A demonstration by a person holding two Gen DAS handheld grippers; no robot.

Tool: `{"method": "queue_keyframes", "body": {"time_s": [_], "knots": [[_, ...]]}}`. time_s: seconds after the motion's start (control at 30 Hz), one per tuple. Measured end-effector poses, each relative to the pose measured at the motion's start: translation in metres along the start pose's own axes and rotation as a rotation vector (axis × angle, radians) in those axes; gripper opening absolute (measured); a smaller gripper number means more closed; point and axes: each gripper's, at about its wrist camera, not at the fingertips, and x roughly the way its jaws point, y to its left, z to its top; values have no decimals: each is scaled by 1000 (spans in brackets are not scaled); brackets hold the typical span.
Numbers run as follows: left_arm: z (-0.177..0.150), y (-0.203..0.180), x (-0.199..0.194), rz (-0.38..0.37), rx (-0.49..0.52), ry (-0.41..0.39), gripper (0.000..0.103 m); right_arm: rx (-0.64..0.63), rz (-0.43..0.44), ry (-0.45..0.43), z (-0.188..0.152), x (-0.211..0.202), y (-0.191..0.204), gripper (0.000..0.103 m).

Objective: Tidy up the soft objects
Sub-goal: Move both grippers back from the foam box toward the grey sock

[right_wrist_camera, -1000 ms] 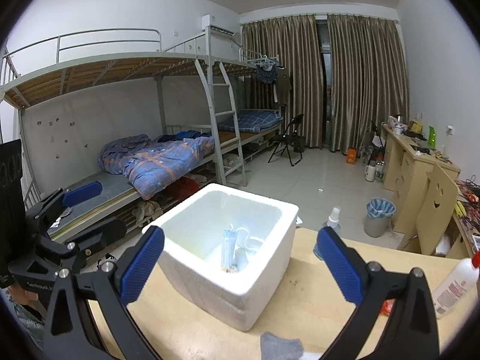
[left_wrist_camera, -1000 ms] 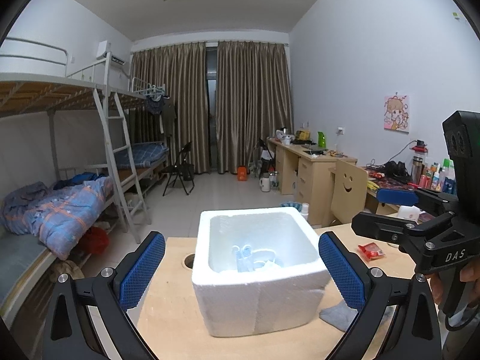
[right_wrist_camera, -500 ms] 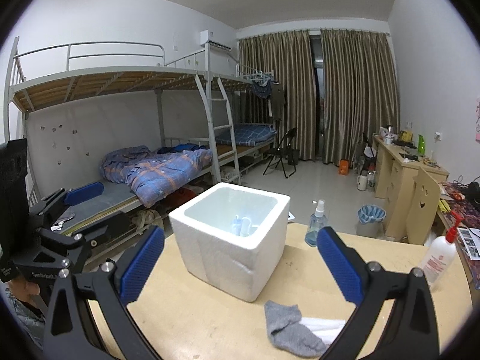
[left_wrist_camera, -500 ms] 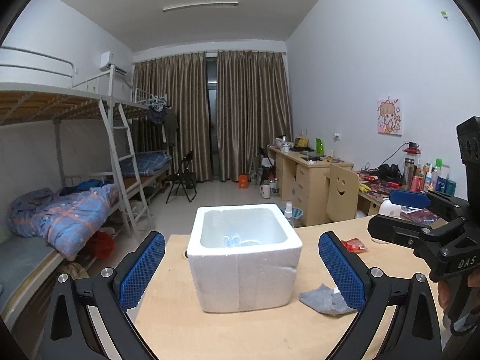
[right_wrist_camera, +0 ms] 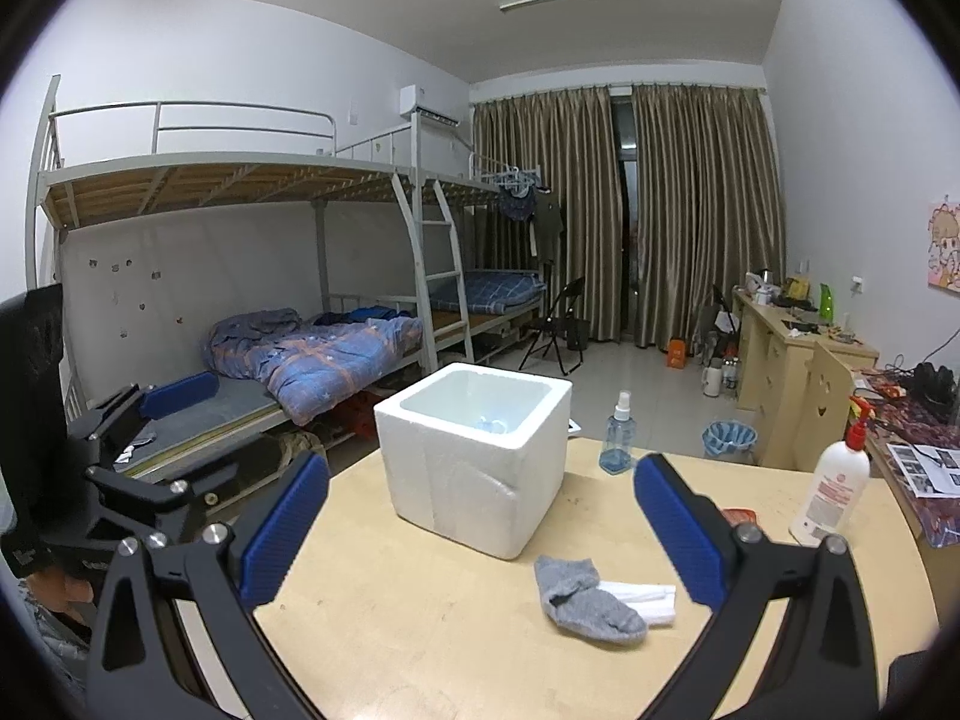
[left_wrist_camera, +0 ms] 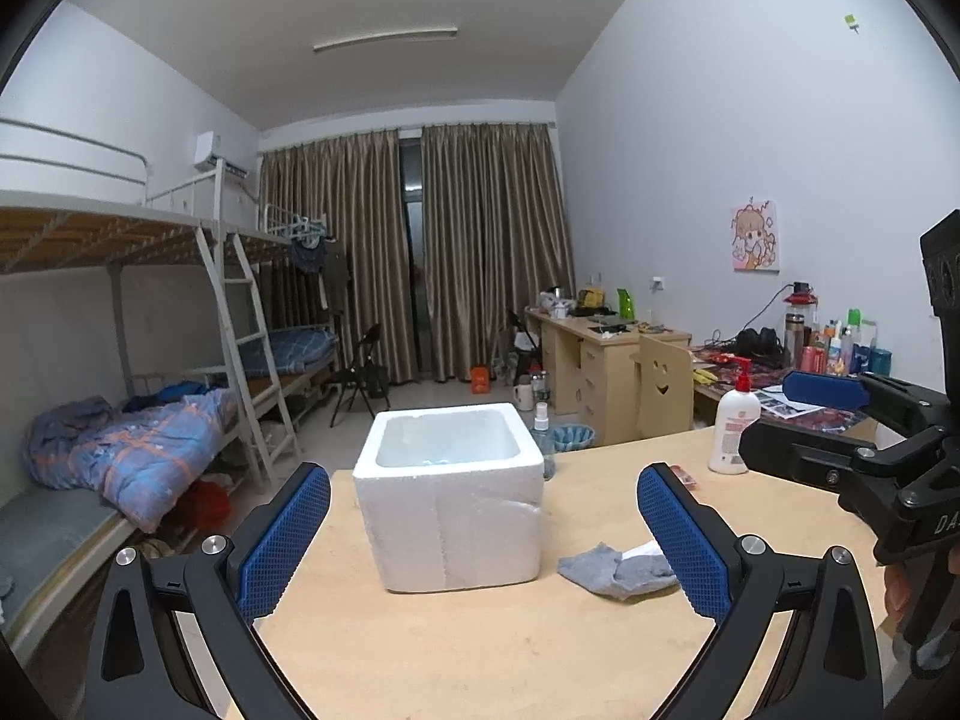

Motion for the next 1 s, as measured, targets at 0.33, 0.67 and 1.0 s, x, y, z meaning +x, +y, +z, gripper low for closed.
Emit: {"method": "queue_keyframes", "body": {"time_s": [0.33, 0.67, 1.0], "knots": [[-8, -14, -36, 23, 5, -43, 102, 11, -23, -19, -15, -23, 5, 103], [-17, -25, -40, -15, 5, -36, 102, 11, -44, -29, -31, -40, 3, 103], [-32, -27, -37, -60, -9, -29, 103, 25, -78, -35, -47, -47, 0, 103]]}}
